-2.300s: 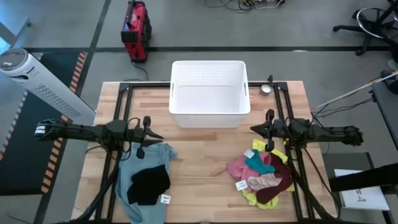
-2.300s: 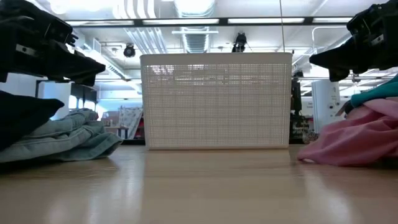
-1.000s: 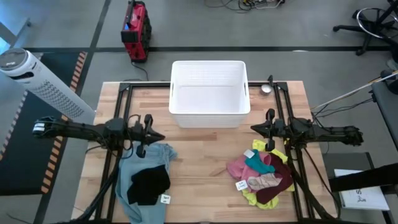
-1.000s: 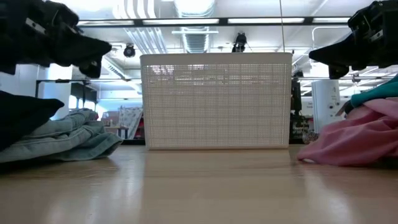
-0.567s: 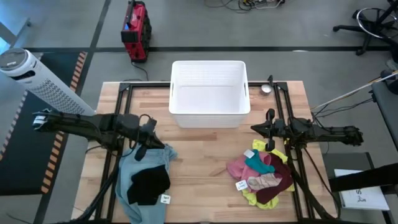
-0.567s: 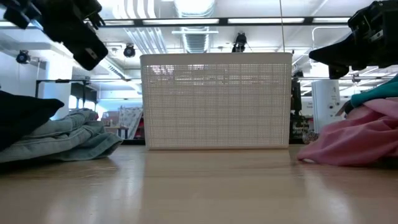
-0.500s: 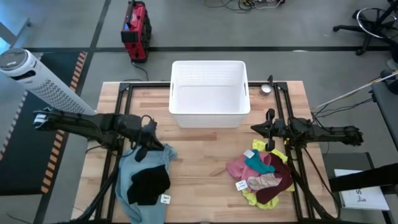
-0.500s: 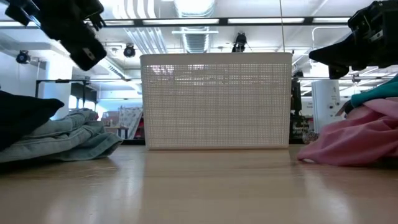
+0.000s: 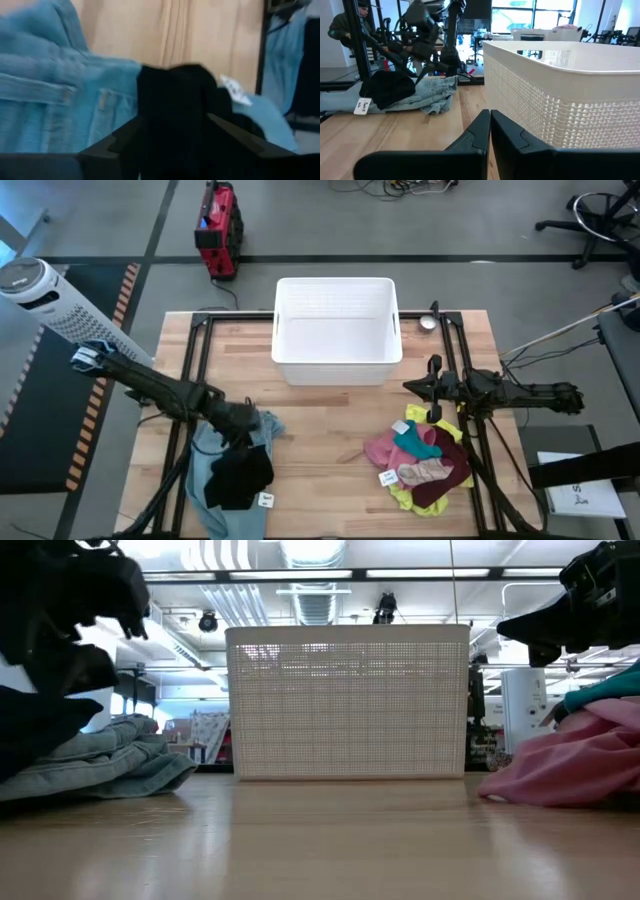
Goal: Sort clothes
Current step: Put the black underwear into the white laundry bin
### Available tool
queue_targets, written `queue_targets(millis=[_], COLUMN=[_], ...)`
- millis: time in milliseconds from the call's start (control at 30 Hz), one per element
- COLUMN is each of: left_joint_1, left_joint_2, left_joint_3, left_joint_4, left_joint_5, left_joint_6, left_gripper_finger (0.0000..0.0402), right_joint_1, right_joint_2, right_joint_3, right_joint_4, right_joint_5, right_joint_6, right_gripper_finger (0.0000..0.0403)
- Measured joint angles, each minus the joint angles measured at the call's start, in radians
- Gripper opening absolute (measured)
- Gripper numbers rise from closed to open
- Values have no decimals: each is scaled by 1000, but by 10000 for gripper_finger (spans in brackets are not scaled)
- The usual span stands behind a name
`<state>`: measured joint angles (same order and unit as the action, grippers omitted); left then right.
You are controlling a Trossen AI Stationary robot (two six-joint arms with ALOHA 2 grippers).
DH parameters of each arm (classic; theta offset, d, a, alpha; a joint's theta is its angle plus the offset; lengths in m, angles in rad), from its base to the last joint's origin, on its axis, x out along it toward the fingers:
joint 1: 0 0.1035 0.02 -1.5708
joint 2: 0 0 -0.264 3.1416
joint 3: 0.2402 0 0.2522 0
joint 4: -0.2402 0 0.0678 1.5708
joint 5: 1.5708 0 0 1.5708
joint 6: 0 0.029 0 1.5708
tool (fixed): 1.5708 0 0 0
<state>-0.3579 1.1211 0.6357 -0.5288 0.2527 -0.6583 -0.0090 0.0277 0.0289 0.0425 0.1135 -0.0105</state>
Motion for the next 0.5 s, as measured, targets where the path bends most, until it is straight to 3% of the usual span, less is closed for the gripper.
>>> queue_targets(millis=[300, 400, 500], left_joint_1=[-70, -79, -86], left_joint_2=[171, 228, 273], left_joint_3=[26, 39, 79], left_joint_4=[33, 29, -38], left_joint_5=[-8, -11, -22], left_joint_6=[-14, -7, 70], left_gripper_finger=[229, 211, 166], right_joint_1=[0, 0, 0], right_joint_2=[0, 0, 0], right_joint_3=[0, 0, 0], right_joint_4=[-1, -1, -1], right_joint_5=[0, 0, 0], right_joint_6=[0, 0, 0], right_gripper_finger=[0, 0, 0])
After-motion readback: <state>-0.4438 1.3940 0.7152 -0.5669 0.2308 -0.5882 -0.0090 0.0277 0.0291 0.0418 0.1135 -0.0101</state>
